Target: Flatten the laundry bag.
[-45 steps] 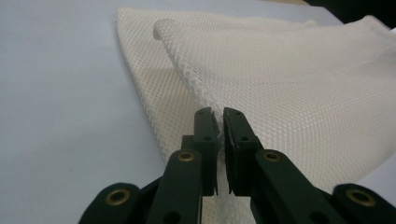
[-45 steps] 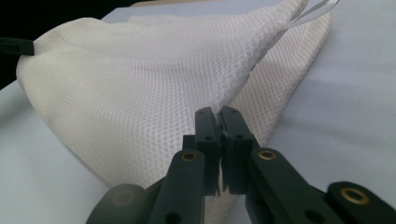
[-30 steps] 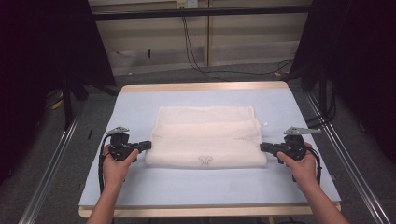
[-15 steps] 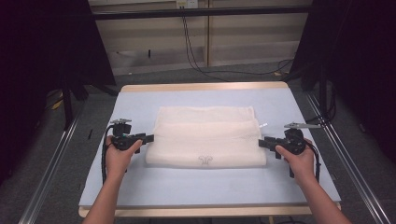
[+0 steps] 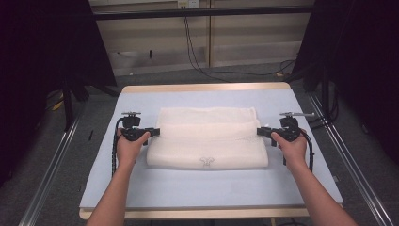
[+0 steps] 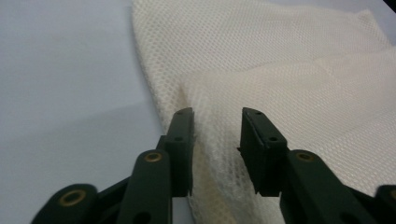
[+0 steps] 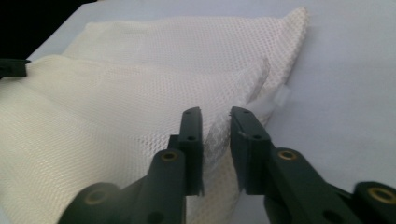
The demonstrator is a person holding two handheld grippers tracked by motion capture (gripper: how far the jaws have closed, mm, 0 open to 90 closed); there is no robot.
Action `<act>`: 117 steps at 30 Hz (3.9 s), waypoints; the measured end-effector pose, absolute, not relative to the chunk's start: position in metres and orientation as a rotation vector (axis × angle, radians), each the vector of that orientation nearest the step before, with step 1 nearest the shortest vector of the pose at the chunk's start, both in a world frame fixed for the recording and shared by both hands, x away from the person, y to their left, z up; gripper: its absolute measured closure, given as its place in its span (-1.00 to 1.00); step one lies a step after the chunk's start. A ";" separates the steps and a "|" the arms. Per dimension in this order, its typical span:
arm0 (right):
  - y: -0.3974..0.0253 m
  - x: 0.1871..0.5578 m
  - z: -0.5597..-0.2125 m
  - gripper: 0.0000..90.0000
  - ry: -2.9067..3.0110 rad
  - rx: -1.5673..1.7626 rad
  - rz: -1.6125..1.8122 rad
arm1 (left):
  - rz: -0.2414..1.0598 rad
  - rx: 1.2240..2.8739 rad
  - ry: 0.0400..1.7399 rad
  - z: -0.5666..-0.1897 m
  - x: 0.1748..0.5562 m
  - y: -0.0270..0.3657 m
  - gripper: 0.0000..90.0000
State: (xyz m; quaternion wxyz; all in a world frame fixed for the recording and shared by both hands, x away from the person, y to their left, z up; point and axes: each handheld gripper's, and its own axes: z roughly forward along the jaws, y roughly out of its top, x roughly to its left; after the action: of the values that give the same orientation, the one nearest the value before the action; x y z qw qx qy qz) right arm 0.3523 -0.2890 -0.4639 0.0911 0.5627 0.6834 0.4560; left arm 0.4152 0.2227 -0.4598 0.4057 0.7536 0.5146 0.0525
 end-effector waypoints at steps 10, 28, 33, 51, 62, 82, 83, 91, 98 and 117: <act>-0.298 0.335 -0.451 0.87 2.022 1.574 1.506 | 0.120 1.860 1.202 -0.433 0.399 0.231 0.85; -0.310 0.285 -0.445 0.88 2.040 1.445 1.630 | 0.092 1.815 1.110 -0.420 0.358 0.248 0.87; -0.312 0.273 -0.451 0.89 2.076 1.453 1.631 | 0.074 1.844 1.115 -0.428 0.345 0.249 0.88; -0.303 0.248 -0.475 0.89 2.270 1.509 1.454 | 0.009 1.946 1.144 -0.452 0.320 0.252 0.88; -0.294 0.246 -0.480 0.58 2.276 1.532 1.290 | 0.073 2.094 1.134 -0.462 0.319 0.242 0.73; -0.287 0.264 -0.487 0.81 2.289 1.633 1.328 | 0.075 2.120 1.192 -0.471 0.325 0.233 0.50; -0.287 0.265 -0.487 0.84 2.289 1.632 1.326 | 0.065 2.121 1.190 -0.470 0.326 0.232 0.59; -0.281 0.284 -0.485 0.90 2.235 1.615 1.273 | 0.096 2.085 1.198 -0.472 0.350 0.230 0.81; -0.279 0.316 -0.485 0.89 2.165 1.604 1.250 | 0.158 2.044 1.225 -0.472 0.378 0.227 0.81; -0.280 0.339 -0.474 0.81 2.068 1.580 1.295 | 0.221 1.910 1.258 -0.463 0.391 0.233 0.67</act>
State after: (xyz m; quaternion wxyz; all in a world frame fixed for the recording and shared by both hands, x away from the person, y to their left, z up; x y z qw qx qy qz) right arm 0.3388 -0.2800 -0.4738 0.1171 0.5397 0.7065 0.4425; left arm 0.3909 0.2329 -0.4633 0.4093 0.7584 0.4995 0.0876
